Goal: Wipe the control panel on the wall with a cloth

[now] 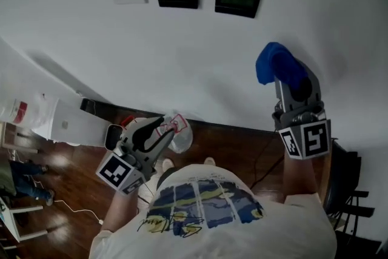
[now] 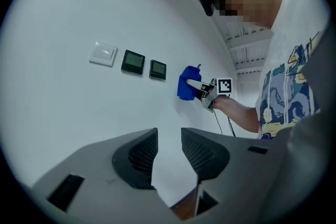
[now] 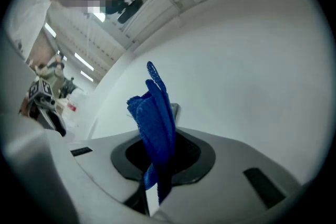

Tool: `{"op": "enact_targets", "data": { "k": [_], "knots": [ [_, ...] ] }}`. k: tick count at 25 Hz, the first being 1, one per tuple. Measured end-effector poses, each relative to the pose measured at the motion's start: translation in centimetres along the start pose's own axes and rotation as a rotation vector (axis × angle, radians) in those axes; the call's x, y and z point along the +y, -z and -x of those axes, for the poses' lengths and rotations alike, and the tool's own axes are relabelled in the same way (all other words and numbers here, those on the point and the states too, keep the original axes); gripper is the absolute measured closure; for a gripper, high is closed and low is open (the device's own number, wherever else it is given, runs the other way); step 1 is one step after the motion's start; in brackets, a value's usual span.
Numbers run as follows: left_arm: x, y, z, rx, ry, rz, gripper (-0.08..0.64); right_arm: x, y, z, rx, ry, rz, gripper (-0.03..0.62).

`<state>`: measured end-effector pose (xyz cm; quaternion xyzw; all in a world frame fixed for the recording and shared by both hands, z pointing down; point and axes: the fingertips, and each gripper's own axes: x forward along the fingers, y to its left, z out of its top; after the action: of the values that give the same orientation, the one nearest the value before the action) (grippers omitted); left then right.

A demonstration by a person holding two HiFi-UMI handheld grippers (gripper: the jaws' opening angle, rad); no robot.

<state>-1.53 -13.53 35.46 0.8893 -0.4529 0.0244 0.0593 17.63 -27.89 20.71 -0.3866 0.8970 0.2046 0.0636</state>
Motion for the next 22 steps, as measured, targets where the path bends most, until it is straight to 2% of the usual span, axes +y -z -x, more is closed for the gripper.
{"op": "enact_targets", "data": {
  "k": [4, 7, 9, 11, 13, 15, 22],
  "knots": [
    [2.0, 0.0, 0.5, 0.038, 0.083, -0.041, 0.445, 2.8, -4.4, -5.0, 0.003, 0.061, 0.417, 0.503],
    [3.2, -0.1, 0.6, 0.055, 0.142, -0.092, 0.445, 4.3, -7.2, -8.2, 0.011, 0.143, 0.736, 0.503],
    [3.8, 0.1, 0.9, 0.052, 0.177, -0.1, 0.445, 4.8, -7.6, -10.2, 0.063, 0.177, 0.902, 0.503],
    [4.4, 0.4, 1.3, 0.047, 0.209, -0.098, 0.445, 5.0, -7.3, -11.9, 0.134, 0.189, 1.029, 0.503],
    [4.9, 0.5, 1.8, 0.042, 0.235, -0.097, 0.445, 4.9, -6.6, -13.1, 0.204, 0.2, 1.117, 0.503],
    [5.2, 0.7, 2.4, 0.036, 0.259, -0.093, 0.445, 4.6, -5.6, -13.7, 0.271, 0.208, 1.155, 0.503],
    [5.7, 2.0, 4.0, 0.038, 0.299, -0.054, 0.445, 6.2, 0.4, -13.0, 0.406, 0.16, 1.166, 0.503]
  ]
}}
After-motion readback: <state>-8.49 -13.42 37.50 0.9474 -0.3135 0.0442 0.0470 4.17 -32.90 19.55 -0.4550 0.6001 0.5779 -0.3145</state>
